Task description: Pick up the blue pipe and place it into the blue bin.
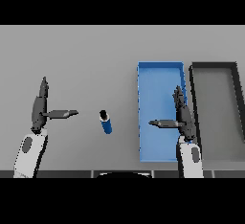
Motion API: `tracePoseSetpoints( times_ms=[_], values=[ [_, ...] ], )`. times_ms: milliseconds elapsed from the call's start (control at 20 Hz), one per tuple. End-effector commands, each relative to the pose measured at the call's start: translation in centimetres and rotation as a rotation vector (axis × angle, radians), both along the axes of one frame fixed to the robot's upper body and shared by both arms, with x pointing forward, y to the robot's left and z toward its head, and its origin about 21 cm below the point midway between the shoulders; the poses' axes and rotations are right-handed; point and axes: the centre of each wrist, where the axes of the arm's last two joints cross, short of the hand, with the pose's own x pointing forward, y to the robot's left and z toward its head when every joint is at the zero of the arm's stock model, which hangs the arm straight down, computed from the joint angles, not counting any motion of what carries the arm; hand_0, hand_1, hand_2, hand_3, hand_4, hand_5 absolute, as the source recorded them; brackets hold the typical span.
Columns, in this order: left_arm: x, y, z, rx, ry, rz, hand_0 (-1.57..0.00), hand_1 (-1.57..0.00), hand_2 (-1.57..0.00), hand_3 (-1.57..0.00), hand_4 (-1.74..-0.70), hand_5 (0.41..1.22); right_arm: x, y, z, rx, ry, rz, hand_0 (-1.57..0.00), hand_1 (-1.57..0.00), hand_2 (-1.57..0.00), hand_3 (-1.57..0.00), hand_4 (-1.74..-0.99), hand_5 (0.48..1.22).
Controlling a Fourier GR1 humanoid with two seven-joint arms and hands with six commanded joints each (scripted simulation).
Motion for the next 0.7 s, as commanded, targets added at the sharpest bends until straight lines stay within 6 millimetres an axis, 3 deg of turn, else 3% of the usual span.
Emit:
tracePoseSetpoints(
  times_ms=[0,250,350,400,650],
  values=[
    [0.0,0.0,0.0,0.0,-0.005,0.0,0.0,0.0,0.0,0.0,-0.97,0.593,0.0,0.0,0.0,0.001,-0.001,-0.001,0.0,0.0,0.0,0.0,-1.205,0.629],
    [-0.5,0.2,0.0,0.004,-0.014,0.001,0.0,0.0,0.0,0.0,-0.97,0.593,-0.2,0.4,0.1,0.0,-0.005,-0.001,0.0,0.0,0.0,0.0,-1.205,0.629],
    [-2.0,3.1,-0.6,0.121,-0.006,-0.185,0.0,0.0,0.0,0.0,-0.96,0.592,-1.8,-1.3,0.8,-0.215,-0.135,0.061,0.0,0.0,0.0,0.0,-1.201,0.628],
    [-2.3,3.7,-0.6,0.148,-0.009,-0.237,0.0,0.0,0.0,0.0,-0.96,0.59,-2.3,-1.8,1.1,-0.267,-0.146,0.07,0.0,0.0,0.0,0.0,-1.197,0.627],
    [-2.2,4.3,-0.2,0.155,0.008,-0.337,0.0,0.0,0.0,0.0,-0.96,0.593,-3.2,-1.5,1.3,-0.313,-0.128,0.099,0.0,0.0,0.0,0.0,-1.203,0.625]
  ],
)
